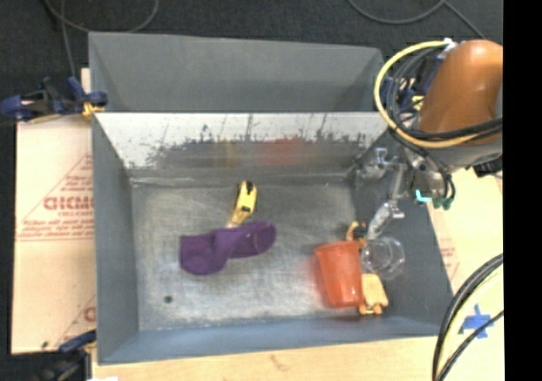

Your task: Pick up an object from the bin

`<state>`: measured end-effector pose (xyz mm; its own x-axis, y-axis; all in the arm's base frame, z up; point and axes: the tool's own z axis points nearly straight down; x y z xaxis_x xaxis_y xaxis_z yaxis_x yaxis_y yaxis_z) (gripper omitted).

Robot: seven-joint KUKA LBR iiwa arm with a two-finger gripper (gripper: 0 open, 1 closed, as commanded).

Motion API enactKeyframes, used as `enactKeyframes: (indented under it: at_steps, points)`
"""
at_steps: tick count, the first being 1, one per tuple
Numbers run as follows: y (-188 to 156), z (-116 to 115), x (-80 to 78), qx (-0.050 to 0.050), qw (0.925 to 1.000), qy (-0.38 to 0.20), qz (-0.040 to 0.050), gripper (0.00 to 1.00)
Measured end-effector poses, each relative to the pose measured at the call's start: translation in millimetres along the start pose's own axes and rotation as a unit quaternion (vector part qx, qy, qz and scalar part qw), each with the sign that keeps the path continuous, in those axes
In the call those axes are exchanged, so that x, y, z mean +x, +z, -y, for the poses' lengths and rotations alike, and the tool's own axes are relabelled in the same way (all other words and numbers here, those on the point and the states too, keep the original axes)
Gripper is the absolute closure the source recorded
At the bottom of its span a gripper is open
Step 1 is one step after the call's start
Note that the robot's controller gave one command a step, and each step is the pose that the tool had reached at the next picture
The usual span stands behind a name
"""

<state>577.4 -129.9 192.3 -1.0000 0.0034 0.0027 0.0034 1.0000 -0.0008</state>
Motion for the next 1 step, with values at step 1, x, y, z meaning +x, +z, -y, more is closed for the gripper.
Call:
enactKeyframes:
  at_steps: [1]
  points:
    - [-3.9, -0.3, -1.7, 0.001, 1.0000, -0.001, 0.0036, 0.00]
